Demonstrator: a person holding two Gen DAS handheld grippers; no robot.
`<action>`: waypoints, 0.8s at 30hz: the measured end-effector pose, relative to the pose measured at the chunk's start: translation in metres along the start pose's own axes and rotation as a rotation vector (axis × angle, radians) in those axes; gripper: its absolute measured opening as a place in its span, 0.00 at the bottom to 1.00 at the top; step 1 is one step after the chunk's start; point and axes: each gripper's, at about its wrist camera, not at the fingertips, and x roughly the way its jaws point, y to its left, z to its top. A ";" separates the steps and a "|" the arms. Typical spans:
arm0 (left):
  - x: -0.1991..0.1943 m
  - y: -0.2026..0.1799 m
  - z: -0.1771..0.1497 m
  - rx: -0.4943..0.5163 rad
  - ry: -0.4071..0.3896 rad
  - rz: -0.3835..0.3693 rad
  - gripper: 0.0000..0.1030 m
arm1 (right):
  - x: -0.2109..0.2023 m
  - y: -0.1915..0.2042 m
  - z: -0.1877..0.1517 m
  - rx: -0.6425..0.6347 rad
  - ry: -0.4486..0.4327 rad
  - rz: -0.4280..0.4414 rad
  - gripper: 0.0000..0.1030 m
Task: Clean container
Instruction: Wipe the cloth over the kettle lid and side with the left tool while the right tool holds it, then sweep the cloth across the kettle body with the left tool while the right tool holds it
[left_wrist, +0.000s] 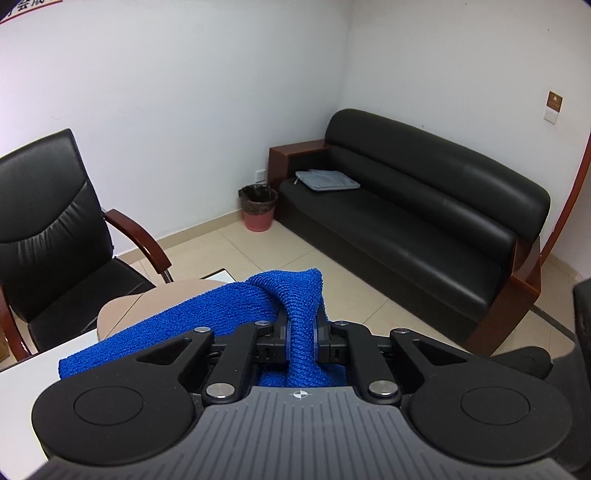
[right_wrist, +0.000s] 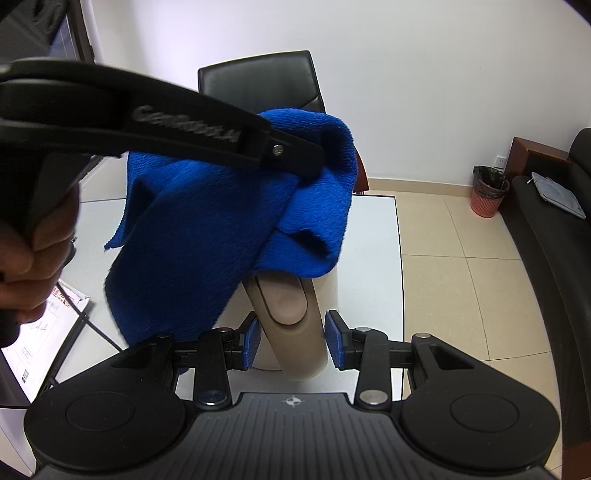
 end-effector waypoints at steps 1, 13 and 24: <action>0.001 0.000 0.001 -0.004 0.000 -0.001 0.11 | 0.000 0.000 0.000 0.002 0.000 0.000 0.38; 0.020 0.023 0.015 -0.057 -0.016 0.024 0.11 | -0.004 0.007 -0.015 0.014 -0.002 0.002 0.39; 0.013 0.057 0.014 -0.156 -0.036 0.111 0.11 | -0.011 0.013 -0.022 0.018 0.000 0.000 0.39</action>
